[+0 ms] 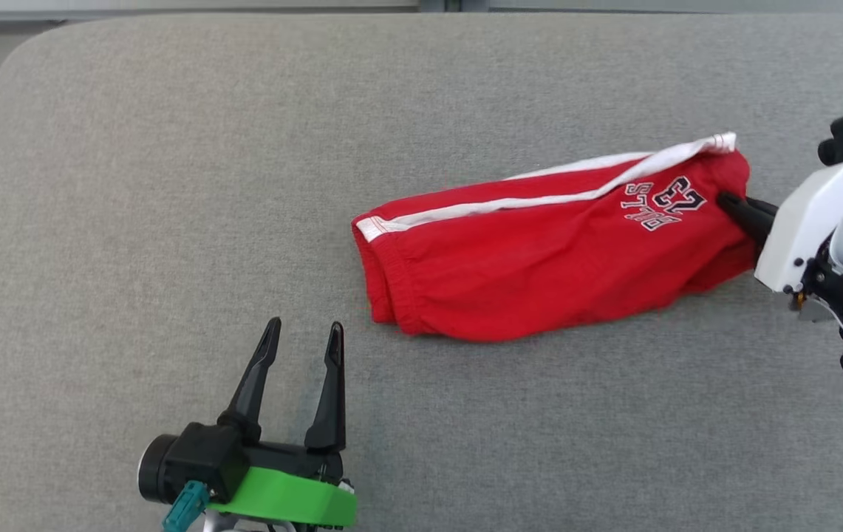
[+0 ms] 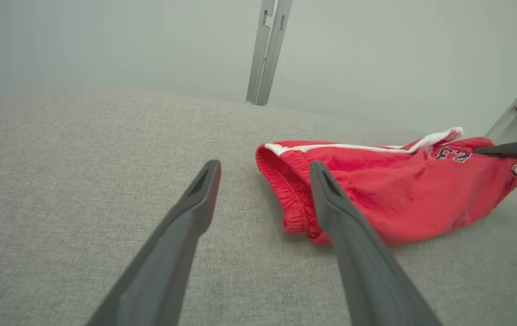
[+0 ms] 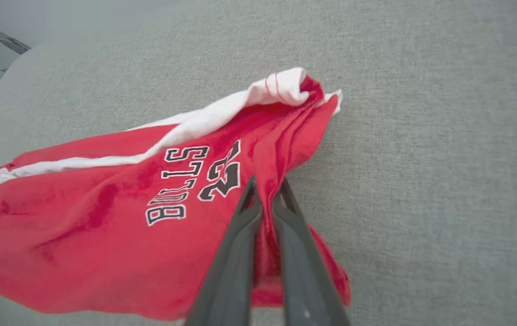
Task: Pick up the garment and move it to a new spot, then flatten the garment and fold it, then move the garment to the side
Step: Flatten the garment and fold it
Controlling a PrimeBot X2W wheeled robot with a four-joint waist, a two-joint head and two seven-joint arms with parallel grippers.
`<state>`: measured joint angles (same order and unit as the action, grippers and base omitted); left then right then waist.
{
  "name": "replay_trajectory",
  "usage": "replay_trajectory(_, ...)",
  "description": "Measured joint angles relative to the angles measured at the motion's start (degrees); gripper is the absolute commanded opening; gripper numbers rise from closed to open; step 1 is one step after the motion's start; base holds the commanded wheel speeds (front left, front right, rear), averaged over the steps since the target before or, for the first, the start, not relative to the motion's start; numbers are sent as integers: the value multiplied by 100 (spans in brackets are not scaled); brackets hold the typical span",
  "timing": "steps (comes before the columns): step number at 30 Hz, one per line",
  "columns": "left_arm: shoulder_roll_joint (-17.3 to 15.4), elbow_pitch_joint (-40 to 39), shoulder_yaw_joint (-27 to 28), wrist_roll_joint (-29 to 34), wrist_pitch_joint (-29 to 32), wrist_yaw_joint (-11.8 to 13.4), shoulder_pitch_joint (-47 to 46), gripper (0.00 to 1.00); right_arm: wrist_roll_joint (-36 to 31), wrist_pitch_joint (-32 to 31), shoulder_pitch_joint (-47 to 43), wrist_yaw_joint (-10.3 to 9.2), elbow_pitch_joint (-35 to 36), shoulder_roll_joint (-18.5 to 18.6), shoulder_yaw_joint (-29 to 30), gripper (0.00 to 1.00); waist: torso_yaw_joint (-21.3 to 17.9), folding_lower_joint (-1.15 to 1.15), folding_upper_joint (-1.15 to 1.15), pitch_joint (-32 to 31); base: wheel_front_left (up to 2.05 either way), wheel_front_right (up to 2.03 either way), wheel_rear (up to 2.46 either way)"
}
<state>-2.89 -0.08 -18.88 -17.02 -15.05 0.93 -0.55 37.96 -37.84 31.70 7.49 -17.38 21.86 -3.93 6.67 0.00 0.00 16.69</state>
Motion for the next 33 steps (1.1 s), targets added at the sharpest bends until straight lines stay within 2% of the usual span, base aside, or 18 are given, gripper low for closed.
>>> replay_trajectory(8,-2,-14,85,57,0,-99,125,100,-100,27,-624,-1,-74,-198,832,0,-271,0,0,-282,0,0,0)
replay_trajectory(13,-1,-15,5,59,0,-125,144,100,-359,115,-615,-1,-185,-226,1165,0,-208,0,0,-221,0,0,0)
replay_trajectory(16,-1,-7,-11,47,0,-123,143,100,-372,111,-511,-1,32,-226,1158,0,-142,0,0,-187,0,0,0)
replay_trajectory(20,-1,11,-27,-12,0,-92,143,100,-188,-46,-481,-1,683,-302,779,0,-90,0,0,-220,0,0,0)
replay_trajectory(26,0,22,-62,-121,0,-43,133,100,129,-615,-600,-1,1723,-589,-104,0,-61,0,0,-298,0,0,0)
replay_trajectory(29,0,33,-103,-159,0,-38,102,100,104,-808,-735,-1,1892,-802,-541,0,-14,0,0,-301,0,0,0)
replay_trajectory(33,1,42,-140,-202,0,-13,32,100,-86,-731,-770,-2,1782,-1173,-820,0,82,0,0,-282,0,0,0)
